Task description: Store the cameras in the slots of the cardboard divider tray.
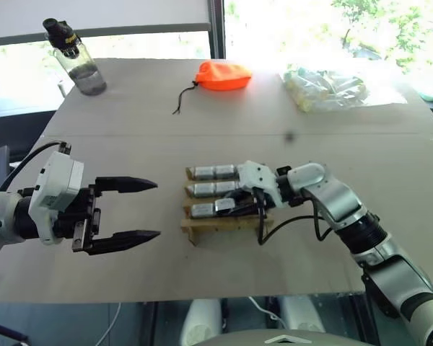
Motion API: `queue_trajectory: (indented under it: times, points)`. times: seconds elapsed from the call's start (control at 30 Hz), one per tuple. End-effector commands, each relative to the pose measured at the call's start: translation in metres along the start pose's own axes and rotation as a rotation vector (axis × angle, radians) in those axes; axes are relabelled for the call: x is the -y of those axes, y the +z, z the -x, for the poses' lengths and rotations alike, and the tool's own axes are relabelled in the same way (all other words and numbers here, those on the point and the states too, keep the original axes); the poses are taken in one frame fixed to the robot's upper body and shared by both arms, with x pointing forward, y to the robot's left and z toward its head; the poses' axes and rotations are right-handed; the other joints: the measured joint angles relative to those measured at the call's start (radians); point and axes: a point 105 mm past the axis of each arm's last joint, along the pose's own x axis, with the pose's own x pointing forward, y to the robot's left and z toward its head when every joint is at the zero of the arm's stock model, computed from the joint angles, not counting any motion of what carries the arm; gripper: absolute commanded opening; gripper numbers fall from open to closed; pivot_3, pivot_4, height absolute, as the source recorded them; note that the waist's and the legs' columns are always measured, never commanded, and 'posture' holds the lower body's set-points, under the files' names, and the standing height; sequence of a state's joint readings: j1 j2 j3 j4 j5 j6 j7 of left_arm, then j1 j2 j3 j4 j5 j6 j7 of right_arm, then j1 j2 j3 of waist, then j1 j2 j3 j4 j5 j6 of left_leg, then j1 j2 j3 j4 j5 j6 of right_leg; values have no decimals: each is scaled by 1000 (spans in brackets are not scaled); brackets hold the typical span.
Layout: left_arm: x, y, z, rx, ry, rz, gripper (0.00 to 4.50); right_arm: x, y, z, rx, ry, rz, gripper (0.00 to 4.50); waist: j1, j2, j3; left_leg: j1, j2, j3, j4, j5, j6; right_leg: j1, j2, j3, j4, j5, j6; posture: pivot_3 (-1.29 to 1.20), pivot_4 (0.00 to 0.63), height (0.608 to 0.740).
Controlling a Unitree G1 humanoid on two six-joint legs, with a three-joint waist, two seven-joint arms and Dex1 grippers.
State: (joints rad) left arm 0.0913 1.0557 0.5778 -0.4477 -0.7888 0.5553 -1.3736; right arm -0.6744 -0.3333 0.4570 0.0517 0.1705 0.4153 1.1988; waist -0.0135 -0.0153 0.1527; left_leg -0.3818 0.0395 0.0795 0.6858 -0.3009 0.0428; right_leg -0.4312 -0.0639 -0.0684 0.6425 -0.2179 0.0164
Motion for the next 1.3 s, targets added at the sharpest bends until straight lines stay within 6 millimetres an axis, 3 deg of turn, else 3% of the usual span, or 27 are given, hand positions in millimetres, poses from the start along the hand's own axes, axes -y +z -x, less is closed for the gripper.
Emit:
queue_trajectory:
  times: [0.03,0.17,0.3,0.43,0.5,0.67,0.7,0.8,0.87,1.0,1.3]
  points:
    - [-1,6,0,10,-7,-19,4500,0,11,6,39,-16,14,2581,0,0,0,0,0,0,0,0,0,0,0,0,0,0,0,0,150,740]
    - [-1,8,-1,20,-9,-20,4500,-7,35,19,108,-11,13,4475,0,0,0,0,0,0,0,0,0,0,0,0,0,0,0,0,150,740]
    - [-1,7,0,21,-8,-20,4500,-12,55,40,166,-59,35,4475,3,0,0,0,0,-1,0,0,0,0,0,-1,0,0,0,0,150,740]
    - [-1,7,-1,25,-8,-17,4500,3,64,72,257,-269,21,4475,2,0,0,0,0,-1,-1,0,0,0,0,-1,0,0,0,0,150,740]
    - [-1,6,-2,26,-10,-16,4500,21,54,93,260,-469,16,4475,3,0,0,0,0,0,0,0,0,0,0,0,0,0,0,0,150,740]
    - [-4,5,-2,27,-15,-17,4500,43,18,126,175,-799,-1,4475,3,0,0,0,-1,0,0,0,0,0,0,0,0,0,0,0,150,740]
    - [-5,5,-3,29,-18,-18,4500,43,11,129,174,-841,-24,4475,2,0,0,0,-1,0,0,0,0,0,0,0,0,0,0,0,150,740]
    - [-6,5,-4,33,-38,-13,4500,28,-39,126,92,-945,-166,4475,3,0,0,0,0,0,-2,0,0,0,0,0,0,0,0,0,150,740]
    - [-7,3,-5,28,-52,-13,4500,24,-56,126,82,-1025,-231,4475,2,0,0,-1,0,0,-2,0,0,-1,0,0,-1,0,0,0,150,740]
    - [-11,4,-7,34,-62,-23,4500,22,-67,122,122,-1164,-339,4475,-7,0,0,1,0,3,-1,0,0,-1,1,3,0,0,1,0,150,740]
    - [-13,4,-6,33,-67,-32,4500,18,-67,95,155,-1128,-382,4475,-1,0,0,1,1,2,-2,0,-1,0,1,3,0,0,0,0,150,740]
